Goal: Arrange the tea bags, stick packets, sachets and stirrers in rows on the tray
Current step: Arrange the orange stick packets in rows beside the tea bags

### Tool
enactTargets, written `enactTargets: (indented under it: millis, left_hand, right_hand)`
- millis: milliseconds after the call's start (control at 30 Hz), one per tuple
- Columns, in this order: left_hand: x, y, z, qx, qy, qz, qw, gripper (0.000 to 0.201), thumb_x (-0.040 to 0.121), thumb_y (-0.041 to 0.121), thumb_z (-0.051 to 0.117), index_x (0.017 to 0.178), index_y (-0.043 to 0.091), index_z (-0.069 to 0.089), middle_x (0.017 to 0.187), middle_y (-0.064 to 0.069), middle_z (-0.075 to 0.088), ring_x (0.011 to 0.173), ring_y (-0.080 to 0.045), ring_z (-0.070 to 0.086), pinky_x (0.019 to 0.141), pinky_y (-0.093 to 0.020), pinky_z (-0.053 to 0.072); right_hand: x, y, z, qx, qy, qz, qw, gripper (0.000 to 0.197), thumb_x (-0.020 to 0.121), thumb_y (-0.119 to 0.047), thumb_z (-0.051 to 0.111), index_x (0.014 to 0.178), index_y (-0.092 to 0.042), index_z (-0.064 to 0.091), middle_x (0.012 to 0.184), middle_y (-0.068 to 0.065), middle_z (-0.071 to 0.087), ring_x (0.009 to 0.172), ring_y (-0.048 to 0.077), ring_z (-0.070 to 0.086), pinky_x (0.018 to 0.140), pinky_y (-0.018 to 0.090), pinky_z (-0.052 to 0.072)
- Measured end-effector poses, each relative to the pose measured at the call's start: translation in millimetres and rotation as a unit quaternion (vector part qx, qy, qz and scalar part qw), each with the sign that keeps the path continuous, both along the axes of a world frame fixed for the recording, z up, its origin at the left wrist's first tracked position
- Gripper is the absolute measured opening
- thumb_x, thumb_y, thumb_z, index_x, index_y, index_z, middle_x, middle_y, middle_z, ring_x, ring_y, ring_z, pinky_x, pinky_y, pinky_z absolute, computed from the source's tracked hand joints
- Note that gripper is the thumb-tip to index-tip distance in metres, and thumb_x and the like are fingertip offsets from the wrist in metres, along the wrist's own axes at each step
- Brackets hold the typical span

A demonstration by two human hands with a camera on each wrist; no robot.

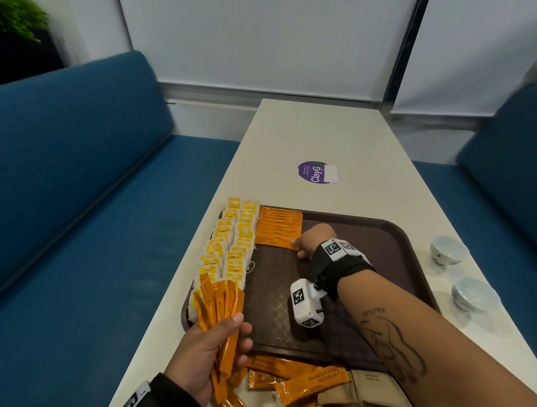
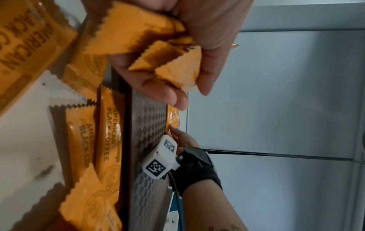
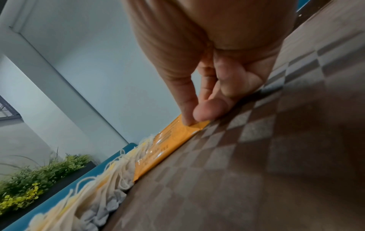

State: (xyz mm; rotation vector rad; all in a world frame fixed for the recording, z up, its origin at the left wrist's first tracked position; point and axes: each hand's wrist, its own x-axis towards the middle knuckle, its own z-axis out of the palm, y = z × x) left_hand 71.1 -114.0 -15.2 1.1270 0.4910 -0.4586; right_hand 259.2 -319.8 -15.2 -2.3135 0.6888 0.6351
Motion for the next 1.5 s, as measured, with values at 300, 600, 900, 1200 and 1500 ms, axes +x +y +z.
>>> enactTargets:
  millis: [300, 600, 900, 1200, 1500]
  left_hand:
    - [0, -3, 9, -0.100, 0.034, -0.032, 0.994, 0.035, 0.066, 0.024, 0.065, 0.094, 0.002, 0.065, 0.076, -0.016, 0.072, 0.054, -0.025, 0.068, 0.045, -0.033, 0.056]
    - [-3, -13, 8, 0.008, -0.070, -0.096, 0.993, 0.046, 0.056, 0.023, 0.071, 0.100, 0.010, 0.063, 0.062, -0.003, 0.064, 0.057, -0.016, 0.057, 0.043, -0.023, 0.042]
    - [-4, -2, 6, 0.026, -0.078, -0.057, 0.995, 0.016, 0.078, 0.008, 0.066, 0.095, 0.008, 0.064, 0.066, -0.011, 0.065, 0.055, -0.023, 0.058, 0.044, -0.027, 0.047]
    - [3, -6, 4, 0.026, -0.103, 0.002, 0.994, 0.024, 0.077, 0.004, 0.068, 0.100, 0.008, 0.064, 0.089, -0.019, 0.070, 0.084, -0.037, 0.064, 0.070, -0.038, 0.050]
    - [6, -15, 6, -0.022, -0.070, 0.031, 0.997, 0.014, 0.081, 0.013, 0.065, 0.094, 0.011, 0.065, 0.065, -0.004, 0.066, 0.060, -0.018, 0.061, 0.043, -0.023, 0.048]
  right_hand:
    - [-42, -4, 17, 0.131, -0.217, 0.021, 0.967, 0.018, 0.079, -0.017, 0.075, 0.081, -0.013, 0.059, 0.083, 0.002, 0.062, 0.073, 0.015, 0.062, 0.070, 0.028, 0.053]
    - [-150, 32, 55, 0.332, -0.086, 0.185, 0.921, 0.023, 0.082, -0.027, 0.072, 0.092, -0.014, 0.057, 0.064, -0.001, 0.064, 0.051, 0.010, 0.059, 0.039, 0.017, 0.034]
    - [-164, 14, 57, 0.375, -0.135, 0.113, 0.910, 0.011, 0.083, 0.001, 0.065, 0.084, -0.006, 0.056, 0.072, 0.007, 0.067, 0.057, 0.012, 0.064, 0.044, 0.021, 0.036]
    - [-173, 26, 53, 0.389, -0.091, 0.082, 0.913, 0.044, 0.077, -0.010, 0.075, 0.111, -0.011, 0.048, 0.085, 0.006, 0.067, 0.065, 0.015, 0.064, 0.048, 0.025, 0.037]
    - [-169, 33, 38, 0.447, -0.094, 0.044, 0.888, 0.008, 0.089, -0.004, 0.061, 0.092, -0.008, 0.054, 0.076, 0.010, 0.066, 0.065, 0.019, 0.066, 0.038, 0.020, 0.042]
